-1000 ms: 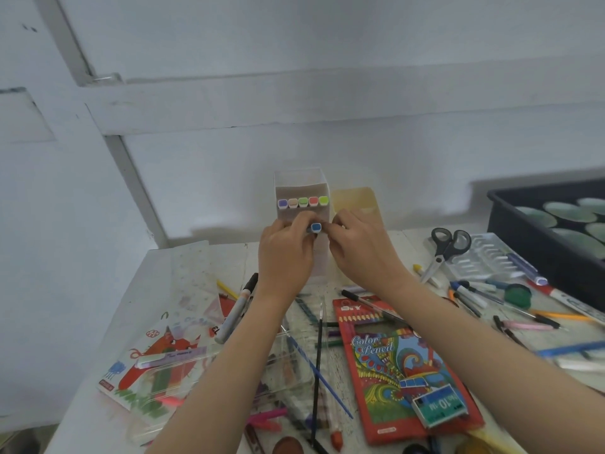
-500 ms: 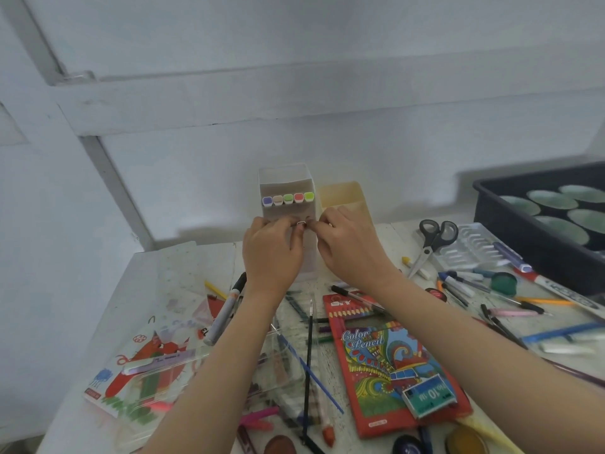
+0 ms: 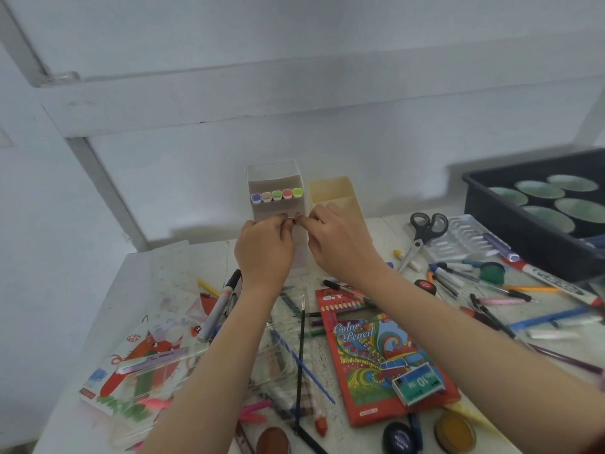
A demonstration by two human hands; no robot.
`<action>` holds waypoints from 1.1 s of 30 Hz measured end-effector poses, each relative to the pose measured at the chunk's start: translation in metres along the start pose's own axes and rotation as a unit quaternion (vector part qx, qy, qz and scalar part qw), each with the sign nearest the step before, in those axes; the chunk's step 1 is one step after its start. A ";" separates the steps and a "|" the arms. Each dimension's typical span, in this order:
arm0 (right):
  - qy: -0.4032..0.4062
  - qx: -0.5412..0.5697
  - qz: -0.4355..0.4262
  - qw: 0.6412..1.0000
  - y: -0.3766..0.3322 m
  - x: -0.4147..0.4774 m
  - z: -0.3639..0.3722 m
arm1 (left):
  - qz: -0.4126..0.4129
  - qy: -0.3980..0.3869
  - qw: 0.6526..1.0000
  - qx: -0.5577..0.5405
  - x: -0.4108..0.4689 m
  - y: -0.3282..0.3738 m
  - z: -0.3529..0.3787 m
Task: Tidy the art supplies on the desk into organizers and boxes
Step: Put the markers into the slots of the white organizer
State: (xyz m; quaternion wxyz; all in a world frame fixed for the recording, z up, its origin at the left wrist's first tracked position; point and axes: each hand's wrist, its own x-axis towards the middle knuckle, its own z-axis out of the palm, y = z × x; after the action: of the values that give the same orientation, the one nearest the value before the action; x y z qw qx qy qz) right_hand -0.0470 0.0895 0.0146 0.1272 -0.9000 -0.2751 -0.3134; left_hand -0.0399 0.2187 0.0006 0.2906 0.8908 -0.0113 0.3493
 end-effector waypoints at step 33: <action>-0.318 -0.237 0.323 0.860 0.232 -0.131 -0.074 | -0.053 -0.200 0.977 -0.055 -0.068 0.119 0.107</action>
State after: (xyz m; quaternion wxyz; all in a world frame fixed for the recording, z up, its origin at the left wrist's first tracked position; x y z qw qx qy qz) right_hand -0.0356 -0.1843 -0.0242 -0.0900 -0.9920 0.0876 -0.0078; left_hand -0.0523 0.0511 -0.0447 0.3488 0.9246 -0.0412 0.1475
